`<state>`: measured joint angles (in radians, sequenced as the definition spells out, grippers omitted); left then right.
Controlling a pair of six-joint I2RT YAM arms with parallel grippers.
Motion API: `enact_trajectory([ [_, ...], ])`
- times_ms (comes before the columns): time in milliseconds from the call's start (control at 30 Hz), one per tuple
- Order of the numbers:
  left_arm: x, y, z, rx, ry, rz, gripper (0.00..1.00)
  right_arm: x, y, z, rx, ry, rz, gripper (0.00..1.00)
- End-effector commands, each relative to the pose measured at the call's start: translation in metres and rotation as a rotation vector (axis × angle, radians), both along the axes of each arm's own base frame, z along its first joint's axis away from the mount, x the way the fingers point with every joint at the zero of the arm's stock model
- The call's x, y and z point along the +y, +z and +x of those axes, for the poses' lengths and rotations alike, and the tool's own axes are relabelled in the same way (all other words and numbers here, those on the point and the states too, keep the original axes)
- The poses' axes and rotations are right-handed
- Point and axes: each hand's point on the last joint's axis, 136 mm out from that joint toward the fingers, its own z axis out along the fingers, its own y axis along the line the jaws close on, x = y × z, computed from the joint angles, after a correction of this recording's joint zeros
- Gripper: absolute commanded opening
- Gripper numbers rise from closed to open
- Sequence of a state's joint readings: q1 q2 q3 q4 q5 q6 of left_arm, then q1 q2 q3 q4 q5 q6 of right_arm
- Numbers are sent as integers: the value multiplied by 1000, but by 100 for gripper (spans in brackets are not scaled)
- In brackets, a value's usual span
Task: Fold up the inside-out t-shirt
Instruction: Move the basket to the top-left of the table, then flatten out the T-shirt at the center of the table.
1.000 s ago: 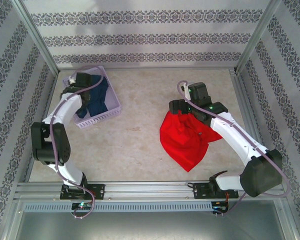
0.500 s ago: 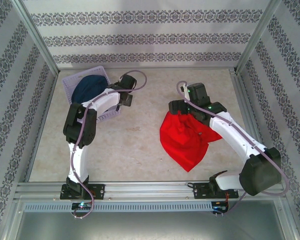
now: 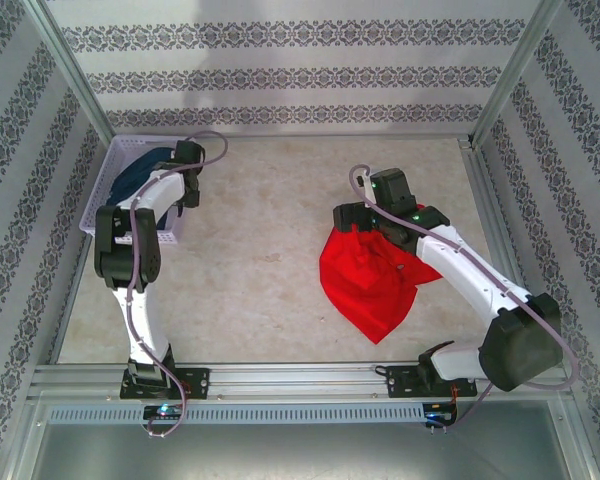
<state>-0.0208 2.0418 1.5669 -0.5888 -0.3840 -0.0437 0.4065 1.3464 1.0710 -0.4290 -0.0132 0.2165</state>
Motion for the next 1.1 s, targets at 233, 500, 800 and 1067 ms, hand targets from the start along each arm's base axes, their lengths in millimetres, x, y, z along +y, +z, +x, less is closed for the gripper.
enact_trajectory([
  [233, 15, 19, 51, -23, -16, -50, 60, -36, -23, -4, 93, -146, -33, 95],
  [500, -168, 115, 8, -390, -266, -602, 74, -104, -49, -56, 211, -395, 39, 84],
  [800, -384, 15, -131, -43, -622, -875, 77, -129, -103, -81, 329, -563, 27, 81],
  [1067, -448, -26, -152, 88, -700, -990, 48, -135, -116, -46, 299, -578, 7, 37],
])
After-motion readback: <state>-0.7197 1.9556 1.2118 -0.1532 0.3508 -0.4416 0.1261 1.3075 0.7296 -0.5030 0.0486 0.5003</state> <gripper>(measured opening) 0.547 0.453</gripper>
